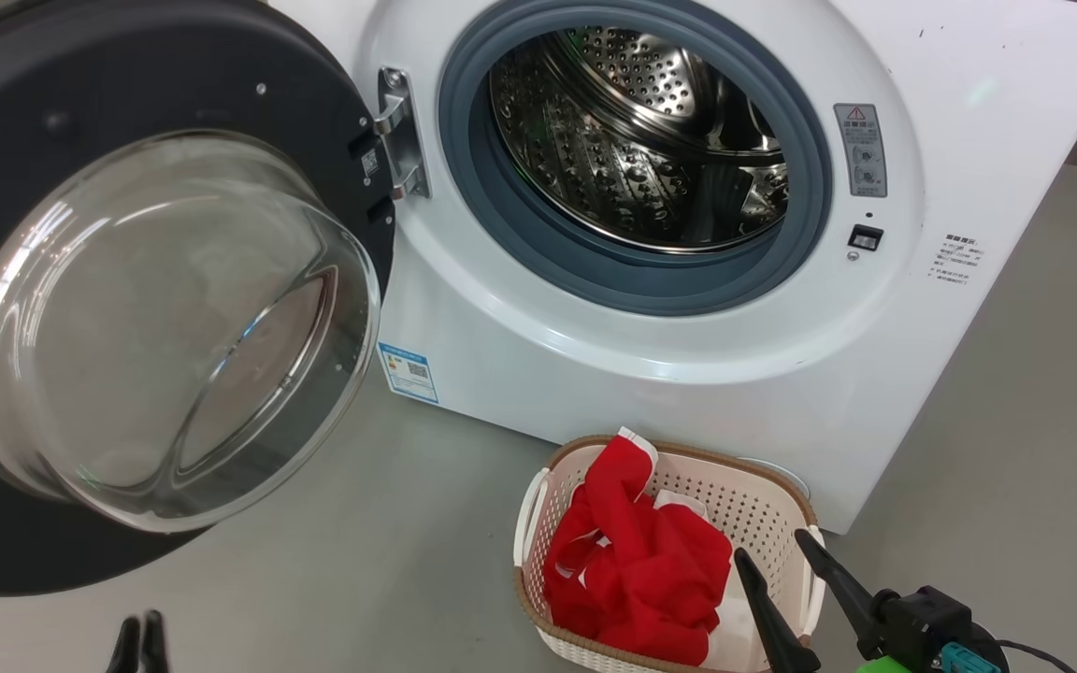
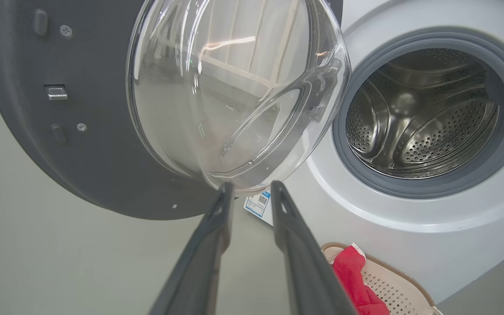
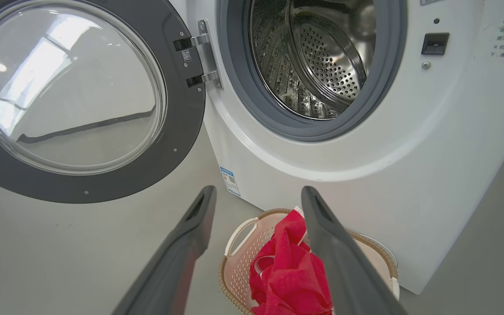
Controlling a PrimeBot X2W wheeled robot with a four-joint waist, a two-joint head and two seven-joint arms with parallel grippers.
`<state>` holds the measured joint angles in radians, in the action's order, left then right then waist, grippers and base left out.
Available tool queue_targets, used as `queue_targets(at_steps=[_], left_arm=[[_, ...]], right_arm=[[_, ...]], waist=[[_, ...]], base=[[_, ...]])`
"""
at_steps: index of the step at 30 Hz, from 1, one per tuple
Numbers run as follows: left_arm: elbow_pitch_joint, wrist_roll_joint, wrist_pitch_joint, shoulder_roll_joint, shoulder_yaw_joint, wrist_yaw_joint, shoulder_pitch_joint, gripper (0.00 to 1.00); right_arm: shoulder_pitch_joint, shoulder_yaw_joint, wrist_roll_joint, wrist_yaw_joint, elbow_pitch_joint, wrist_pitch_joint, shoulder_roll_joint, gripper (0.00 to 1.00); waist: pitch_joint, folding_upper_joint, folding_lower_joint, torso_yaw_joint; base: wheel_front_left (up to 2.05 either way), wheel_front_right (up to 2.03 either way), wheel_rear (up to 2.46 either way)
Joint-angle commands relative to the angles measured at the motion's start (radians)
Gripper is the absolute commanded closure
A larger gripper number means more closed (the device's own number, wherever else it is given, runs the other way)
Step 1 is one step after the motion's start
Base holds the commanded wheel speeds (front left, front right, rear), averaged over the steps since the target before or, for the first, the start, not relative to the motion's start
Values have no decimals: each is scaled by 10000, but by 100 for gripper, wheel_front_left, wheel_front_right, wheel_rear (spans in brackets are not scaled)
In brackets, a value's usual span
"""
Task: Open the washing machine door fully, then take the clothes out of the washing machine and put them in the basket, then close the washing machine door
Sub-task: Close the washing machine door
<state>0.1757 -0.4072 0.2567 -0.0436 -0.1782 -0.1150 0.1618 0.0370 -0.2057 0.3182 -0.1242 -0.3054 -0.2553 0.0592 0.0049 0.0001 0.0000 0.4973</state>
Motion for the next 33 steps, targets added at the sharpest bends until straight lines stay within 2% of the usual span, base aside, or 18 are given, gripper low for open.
queue_targets(at_steps=[1, 8, 13, 16, 22, 29, 33], left_arm=[[-419, -92, 51, -67, -341, -48, -380, 100], [-2070, 548, 51, -162, -1284, -146, -1500, 100], [-3429, 635, 51, -1487, -1855, -153, -2712, 100], [-3469, 258, 51, -2483, -2381, -155, -3603, 100], [-1822, -354, 51, -4410, -2761, -156, -5363, 100], [1199, -1953, 51, -5542, -3195, -156, -7057, 100], [3389, -3757, -265, -6157, -3082, -156, -7878, 100]], right_arm=[[-186, -156, 139, -65, 259, -65, 43, 0], [66, -23, 179, -65, 322, -65, -44, 0], [270, 150, 232, -65, 429, -65, -76, 0], [398, 228, 329, -65, 531, -65, -83, 0], [487, 409, 433, -65, 651, -65, -87, 0], [467, 606, 357, -65, 769, -65, -88, 0], [409, 726, 252, -65, 817, -65, -88, 0]], waist=[[-12, -1, 0, -11], [-111, -1, 0, -46], [-252, -1, 0, -94], [-248, -1, 0, -105], [-76, -1, 0, -90], [171, -1, 0, -138], [377, -1, 0, -166]], base=[[0, 0, 0], [0, 0, 0], [0, 0, 0], [0, 0, 0], [0, 0, 0], [0, 0, 0], [0, 0, 0]])
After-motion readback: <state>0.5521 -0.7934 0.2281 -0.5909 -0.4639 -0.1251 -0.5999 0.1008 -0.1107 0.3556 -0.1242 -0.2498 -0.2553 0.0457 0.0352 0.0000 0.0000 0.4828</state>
